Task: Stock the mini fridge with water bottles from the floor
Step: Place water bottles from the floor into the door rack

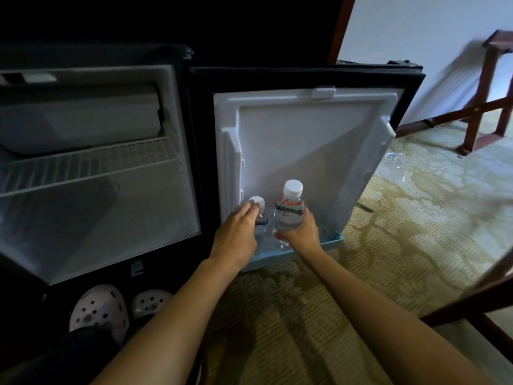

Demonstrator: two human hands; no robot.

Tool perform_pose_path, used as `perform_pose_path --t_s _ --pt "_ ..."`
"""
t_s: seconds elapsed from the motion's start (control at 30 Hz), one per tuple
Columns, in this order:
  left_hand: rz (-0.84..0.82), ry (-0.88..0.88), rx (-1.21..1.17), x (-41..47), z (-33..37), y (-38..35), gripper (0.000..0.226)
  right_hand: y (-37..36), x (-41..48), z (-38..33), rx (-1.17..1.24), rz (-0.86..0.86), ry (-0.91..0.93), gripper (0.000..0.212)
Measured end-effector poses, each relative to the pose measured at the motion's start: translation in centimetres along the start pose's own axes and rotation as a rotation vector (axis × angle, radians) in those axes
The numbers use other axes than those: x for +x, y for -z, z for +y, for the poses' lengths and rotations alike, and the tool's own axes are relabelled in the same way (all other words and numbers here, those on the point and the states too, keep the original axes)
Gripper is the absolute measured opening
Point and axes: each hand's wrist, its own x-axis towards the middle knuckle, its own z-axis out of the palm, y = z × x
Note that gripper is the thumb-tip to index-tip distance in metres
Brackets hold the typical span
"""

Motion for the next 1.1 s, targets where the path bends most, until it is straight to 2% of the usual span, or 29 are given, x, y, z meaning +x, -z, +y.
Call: perform_pose_path --t_s 0.27,0.37,0.5,0.7,0.8,0.93,1.03,1.1 --pt "-0.043 -0.001 0.062 0.0 -0.7 -0.9 0.069 -2.6 1.1 1.4 0.039 -0.058 -0.137 0.064" --pt "-0.050 0.008 0.047 0.0 -0.7 -0.9 0.069 -3.2 1.4 1.7 0.033 -0.049 -0.148 0.070" --pt "-0.071 0.009 0.057 -0.1 -0.8 -0.9 0.072 -3.4 1.3 1.7 -0.012 -0.031 -0.148 0.069" --pt "-0.121 0.012 0.075 -0.7 -0.6 -0.8 0.076 -3.1 0.7 1.9 -0.087 -0.096 -0.145 0.065" --pt "-0.095 -0.013 0.090 -1.2 -0.4 -0.6 0.071 -2.4 0.1 1.6 -0.161 -0.089 -0.108 0.069" --pt "-0.032 0.011 0.053 -2.1 1.0 -0.1 0.051 -0.6 -1.7 1.4 -0.176 0.012 -0.087 0.080" --pt "-0.042 0.042 0.044 -3.0 3.4 0.2 0.036 2.3 -4.7 1.5 -0.125 0.037 -0.049 0.069" --pt "-0.092 0.028 0.038 -4.0 5.5 -0.1 0.035 4.9 -7.9 2.0 -0.092 0.041 -0.057 0.060"
